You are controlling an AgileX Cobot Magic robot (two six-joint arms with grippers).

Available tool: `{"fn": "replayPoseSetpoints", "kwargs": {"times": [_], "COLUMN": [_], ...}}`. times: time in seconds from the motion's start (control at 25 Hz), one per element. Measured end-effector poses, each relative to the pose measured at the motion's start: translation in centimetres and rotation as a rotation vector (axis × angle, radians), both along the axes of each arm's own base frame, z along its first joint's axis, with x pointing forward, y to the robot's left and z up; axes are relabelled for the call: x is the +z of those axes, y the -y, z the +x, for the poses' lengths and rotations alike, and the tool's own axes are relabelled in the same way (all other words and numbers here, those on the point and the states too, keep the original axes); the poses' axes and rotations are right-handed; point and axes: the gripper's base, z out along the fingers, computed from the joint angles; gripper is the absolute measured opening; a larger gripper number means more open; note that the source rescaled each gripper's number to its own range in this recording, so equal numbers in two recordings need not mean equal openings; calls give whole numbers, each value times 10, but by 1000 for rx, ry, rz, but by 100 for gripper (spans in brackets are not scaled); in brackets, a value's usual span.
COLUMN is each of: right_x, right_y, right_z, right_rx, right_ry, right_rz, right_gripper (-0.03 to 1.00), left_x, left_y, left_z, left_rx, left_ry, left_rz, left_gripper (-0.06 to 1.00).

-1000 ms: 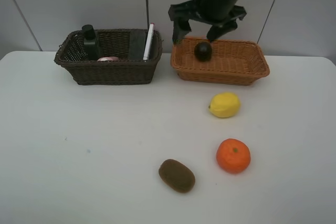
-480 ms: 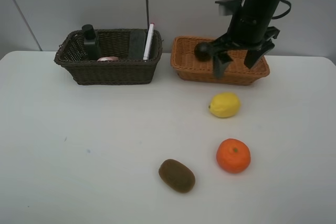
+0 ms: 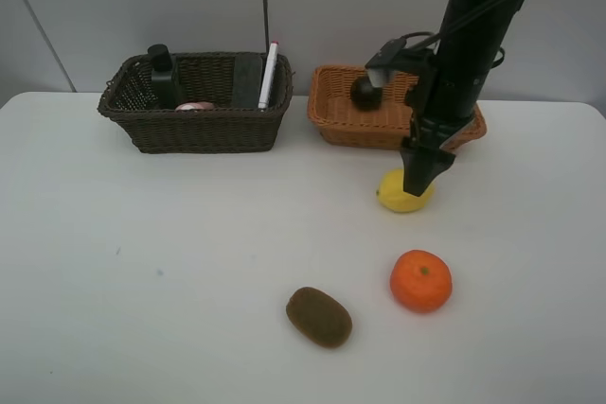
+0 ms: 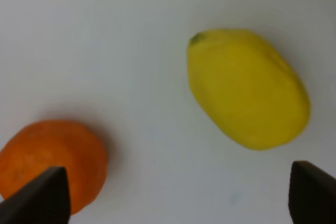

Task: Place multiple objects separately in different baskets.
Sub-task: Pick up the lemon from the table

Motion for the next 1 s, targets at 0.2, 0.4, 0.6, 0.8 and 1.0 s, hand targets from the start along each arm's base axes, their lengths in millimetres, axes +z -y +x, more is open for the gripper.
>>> {"fn": "replayPoseSetpoints", "kwargs": {"times": [0.2, 0.4, 0.6, 0.8, 1.0], "right_x": [-17, -20, -37, -54, -67], "right_y": [-1, -4, -5, -5, -6], "right_z": [3, 11, 13, 14, 16], "right_rx": [114, 167, 177, 200, 217], "right_ry": [105, 184, 142, 101, 94], "right_rz": [44, 66, 47, 29, 21], "right_gripper": [98, 98, 98, 98, 98], "left_x": [0, 0, 0, 0, 0], "left_y": [0, 0, 0, 0, 0], "left_z": [0, 0, 0, 0, 0], "left_rx": [0, 0, 0, 0, 0], "left_ry": [0, 0, 0, 0, 0], "left_rz": [0, 0, 0, 0, 0], "left_gripper": [94, 94, 94, 94, 94]}}
